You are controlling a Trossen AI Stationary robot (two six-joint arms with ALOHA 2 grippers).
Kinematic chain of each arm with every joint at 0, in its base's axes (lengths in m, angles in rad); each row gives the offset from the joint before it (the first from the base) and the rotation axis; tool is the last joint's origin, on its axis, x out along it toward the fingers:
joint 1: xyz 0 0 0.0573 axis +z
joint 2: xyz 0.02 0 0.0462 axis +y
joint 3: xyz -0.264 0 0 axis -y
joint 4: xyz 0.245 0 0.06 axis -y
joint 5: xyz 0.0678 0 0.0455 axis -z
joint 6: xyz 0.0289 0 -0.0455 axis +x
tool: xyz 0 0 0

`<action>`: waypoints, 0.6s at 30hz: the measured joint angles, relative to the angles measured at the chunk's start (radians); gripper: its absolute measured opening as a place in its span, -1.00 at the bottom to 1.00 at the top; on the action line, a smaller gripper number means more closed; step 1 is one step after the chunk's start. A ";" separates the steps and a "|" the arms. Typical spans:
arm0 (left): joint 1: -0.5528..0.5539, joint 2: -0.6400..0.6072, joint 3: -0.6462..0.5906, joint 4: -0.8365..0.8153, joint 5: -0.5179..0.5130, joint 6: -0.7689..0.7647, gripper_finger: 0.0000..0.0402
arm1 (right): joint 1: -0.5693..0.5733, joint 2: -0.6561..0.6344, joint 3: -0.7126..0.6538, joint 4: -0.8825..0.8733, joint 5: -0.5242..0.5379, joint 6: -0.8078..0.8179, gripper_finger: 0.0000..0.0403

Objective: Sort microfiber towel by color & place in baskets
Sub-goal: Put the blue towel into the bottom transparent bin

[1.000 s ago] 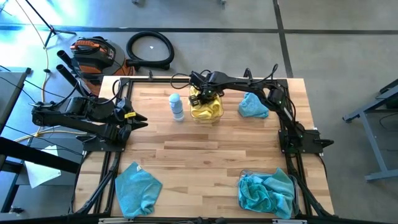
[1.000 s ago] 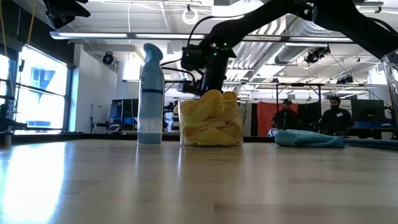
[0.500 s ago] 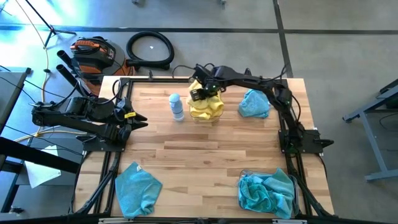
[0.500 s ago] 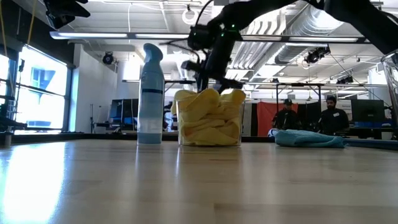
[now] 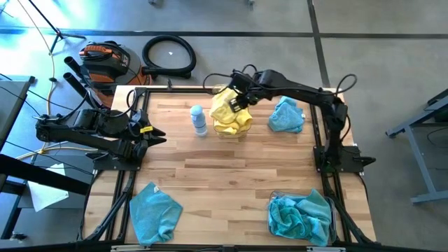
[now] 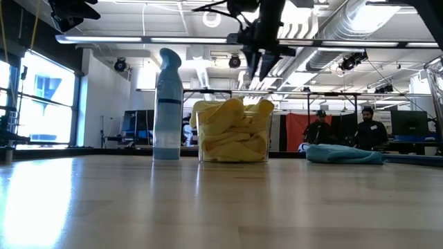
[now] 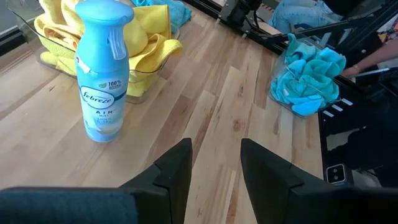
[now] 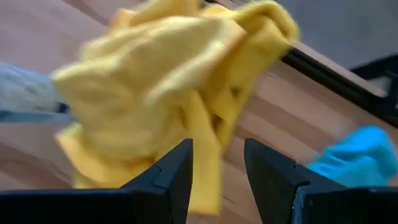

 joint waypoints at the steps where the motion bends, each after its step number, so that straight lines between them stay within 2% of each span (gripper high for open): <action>1: 0.000 0.000 0.000 0.000 0.000 0.000 -0.37 | 0.003 -0.008 0.000 -0.027 0.013 0.002 -0.29; 8: 0.000 0.000 0.000 0.000 0.000 0.000 -0.37 | 0.017 -0.018 0.000 -0.200 0.118 0.067 -0.29; 15: 0.000 0.000 0.000 -0.001 0.000 -0.008 -0.37 | 0.028 -0.020 -0.006 -0.241 0.184 0.103 -0.29; 18: 0.000 0.000 0.000 -0.009 0.000 -0.008 -0.37 | 0.034 -0.047 -0.092 -0.220 0.193 0.135 -0.29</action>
